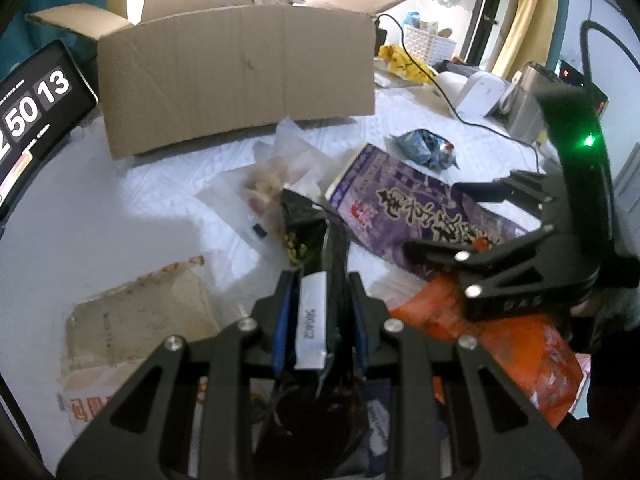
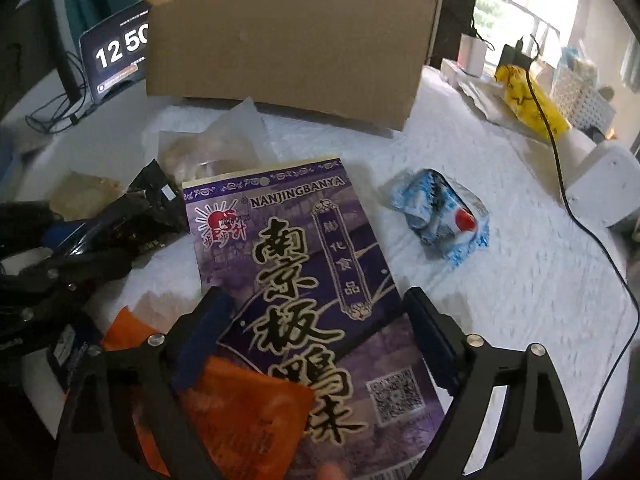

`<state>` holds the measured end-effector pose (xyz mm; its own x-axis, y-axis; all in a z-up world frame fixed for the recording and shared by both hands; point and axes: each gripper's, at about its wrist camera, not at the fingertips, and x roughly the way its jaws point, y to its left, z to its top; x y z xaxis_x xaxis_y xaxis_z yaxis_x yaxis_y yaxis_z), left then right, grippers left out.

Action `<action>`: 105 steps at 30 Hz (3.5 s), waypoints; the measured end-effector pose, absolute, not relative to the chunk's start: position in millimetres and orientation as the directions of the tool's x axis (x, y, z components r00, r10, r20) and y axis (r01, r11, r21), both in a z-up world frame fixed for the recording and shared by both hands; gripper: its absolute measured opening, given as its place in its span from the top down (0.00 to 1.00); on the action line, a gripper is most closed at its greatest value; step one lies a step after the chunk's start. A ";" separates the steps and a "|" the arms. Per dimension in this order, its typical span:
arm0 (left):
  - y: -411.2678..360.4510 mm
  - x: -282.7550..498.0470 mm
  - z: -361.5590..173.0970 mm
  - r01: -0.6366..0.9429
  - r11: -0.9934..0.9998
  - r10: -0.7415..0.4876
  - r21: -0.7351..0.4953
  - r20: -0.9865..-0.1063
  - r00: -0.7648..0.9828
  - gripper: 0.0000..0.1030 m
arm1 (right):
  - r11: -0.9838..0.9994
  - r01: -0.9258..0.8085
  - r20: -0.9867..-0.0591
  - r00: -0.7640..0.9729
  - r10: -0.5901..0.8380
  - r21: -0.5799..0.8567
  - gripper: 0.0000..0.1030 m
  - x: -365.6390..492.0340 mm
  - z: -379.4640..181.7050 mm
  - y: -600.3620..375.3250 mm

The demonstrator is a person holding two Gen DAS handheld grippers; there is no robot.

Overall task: Organize snacks
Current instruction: 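Lift both held bags and carry them over the cardboard box, then open both tools to drop the purple and black bags into the box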

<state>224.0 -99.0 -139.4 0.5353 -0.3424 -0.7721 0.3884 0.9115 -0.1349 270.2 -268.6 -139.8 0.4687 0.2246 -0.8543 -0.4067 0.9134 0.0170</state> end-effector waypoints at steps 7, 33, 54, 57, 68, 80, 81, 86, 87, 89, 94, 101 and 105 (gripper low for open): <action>-90.8 223.5 -136.7 0.384 0.911 -0.357 -0.152 -0.758 0.545 0.74 | 0.898 -0.440 -0.842 0.481 0.243 0.008 0.35 262.4 -137.1 -259.3; -50.8 235.7 -74.2 0.330 0.935 -0.328 -0.129 -0.667 0.669 0.74 | 0.909 -0.417 -0.732 0.614 0.296 0.018 0.65 288.2 -68.8 -271.9; -25.1 282.6 -13.7 0.261 0.963 -0.254 -0.071 -0.569 0.782 0.74 | 0.892 -0.451 -0.594 0.714 0.370 0.013 0.64 336.4 2.1 -267.1; -23.8 289.9 -7.8 0.254 0.965 -0.246 -0.064 -0.557 0.793 0.74 | 0.891 -0.454 -0.582 0.722 0.375 0.012 0.64 341.6 7.7 -266.8; -23.9 319.6 12.9 0.248 0.968 -0.234 -0.041 -0.512 0.827 0.74 | 0.888 -0.460 -0.542 0.742 0.393 0.014 0.64 361.9 19.9 -263.7; -22.4 362.2 27.3 0.248 0.968 -0.241 -0.048 -0.472 0.848 0.74 | 0.886 -0.463 -0.515 0.759 0.399 0.005 0.64 388.0 28.6 -258.3; -22.6 365.7 27.9 0.249 0.967 -0.243 -0.050 -0.471 0.848 0.74 | 0.887 -0.463 -0.513 0.760 0.399 0.003 0.64 390.4 29.3 -257.6; -22.6 381.0 28.1 0.249 0.967 -0.245 -0.055 -0.465 0.851 0.74 | 0.888 -0.459 -0.502 0.768 0.399 0.005 0.64 399.8 29.4 -255.4; -22.2 385.1 28.6 0.248 0.967 -0.246 -0.057 -0.462 0.852 0.74 | 0.889 -0.458 -0.499 0.769 0.399 0.005 0.64 402.0 30.0 -254.8; -22.0 392.6 30.1 0.247 0.968 -0.244 -0.054 -0.456 0.856 0.74 | 0.889 -0.459 -0.492 0.773 0.401 0.004 0.64 407.4 33.0 -253.4; -20.6 415.5 30.7 0.241 0.969 -0.240 -0.059 -0.463 0.853 0.64 | 0.890 -0.456 -0.474 0.784 0.400 -0.003 0.64 419.6 39.7 -248.9; 4.8 431.6 43.6 0.202 0.972 -0.235 -0.123 -0.393 0.889 0.26 | 0.893 -0.451 -0.462 0.795 0.394 -0.015 0.64 433.5 44.4 -238.1; 23.9 429.8 46.5 0.162 0.975 -0.207 -0.151 -0.361 0.909 0.26 | 0.887 -0.461 -0.465 0.790 0.399 -0.021 0.64 444.7 40.9 -224.0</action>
